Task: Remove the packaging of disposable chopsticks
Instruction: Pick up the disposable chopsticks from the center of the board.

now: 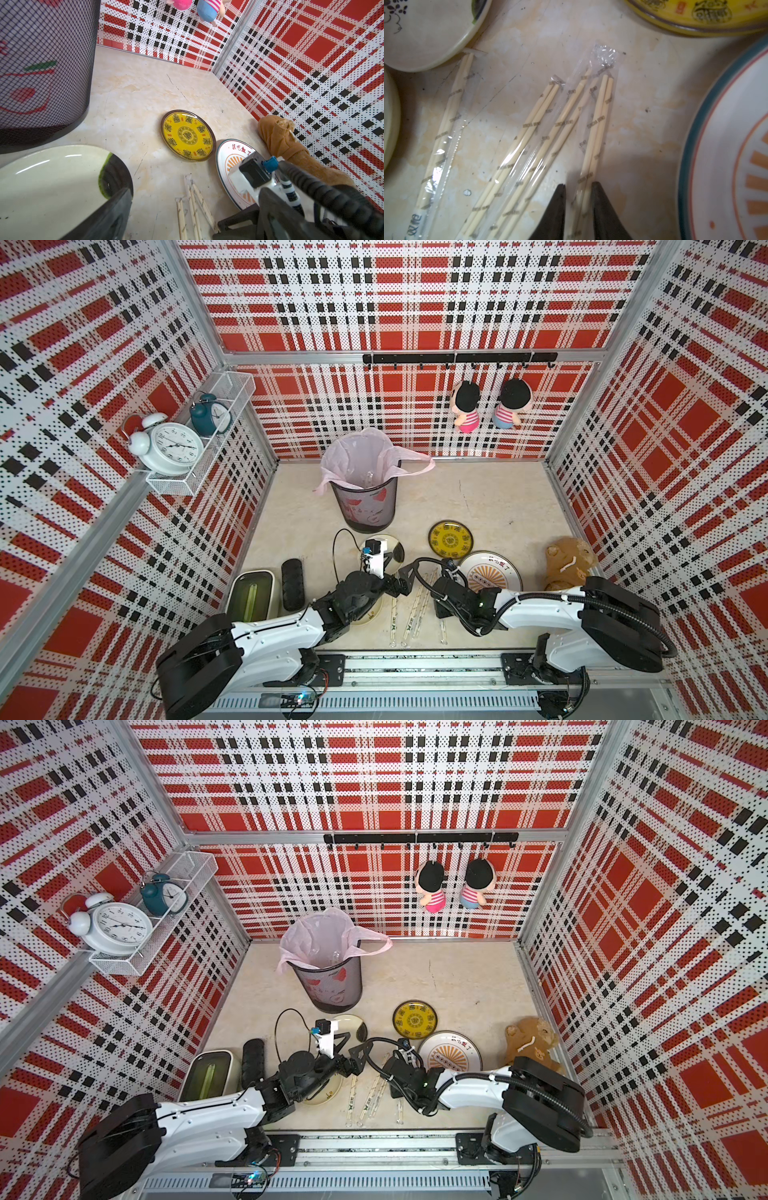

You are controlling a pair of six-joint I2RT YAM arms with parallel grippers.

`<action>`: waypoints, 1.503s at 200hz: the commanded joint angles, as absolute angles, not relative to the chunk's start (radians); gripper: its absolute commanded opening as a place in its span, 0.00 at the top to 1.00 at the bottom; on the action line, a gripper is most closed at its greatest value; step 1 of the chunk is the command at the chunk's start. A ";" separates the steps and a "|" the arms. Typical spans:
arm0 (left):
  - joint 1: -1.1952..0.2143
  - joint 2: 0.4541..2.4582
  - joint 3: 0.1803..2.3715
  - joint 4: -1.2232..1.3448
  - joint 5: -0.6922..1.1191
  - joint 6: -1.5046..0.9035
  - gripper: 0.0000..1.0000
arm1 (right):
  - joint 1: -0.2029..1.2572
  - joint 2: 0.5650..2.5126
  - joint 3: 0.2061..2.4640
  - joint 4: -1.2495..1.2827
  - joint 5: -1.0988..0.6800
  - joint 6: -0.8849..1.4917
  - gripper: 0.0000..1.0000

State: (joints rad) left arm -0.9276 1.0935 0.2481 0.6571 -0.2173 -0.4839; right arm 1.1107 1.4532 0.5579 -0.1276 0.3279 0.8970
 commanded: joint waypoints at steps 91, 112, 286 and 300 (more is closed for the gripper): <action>-0.883 1.160 0.237 0.685 -0.285 -0.484 0.02 | 1.075 1.448 0.578 -0.165 0.351 0.842 0.58; -0.885 1.149 0.232 0.708 -0.237 -0.486 0.02 | 1.087 1.451 0.569 -0.176 0.345 0.857 0.59; -0.911 1.070 0.211 0.721 -0.218 -0.483 0.02 | 1.068 1.489 0.631 -0.287 0.347 0.810 0.73; -0.903 1.039 0.194 0.706 -0.239 -0.484 0.02 | 1.067 1.525 0.645 -0.295 0.343 0.800 0.77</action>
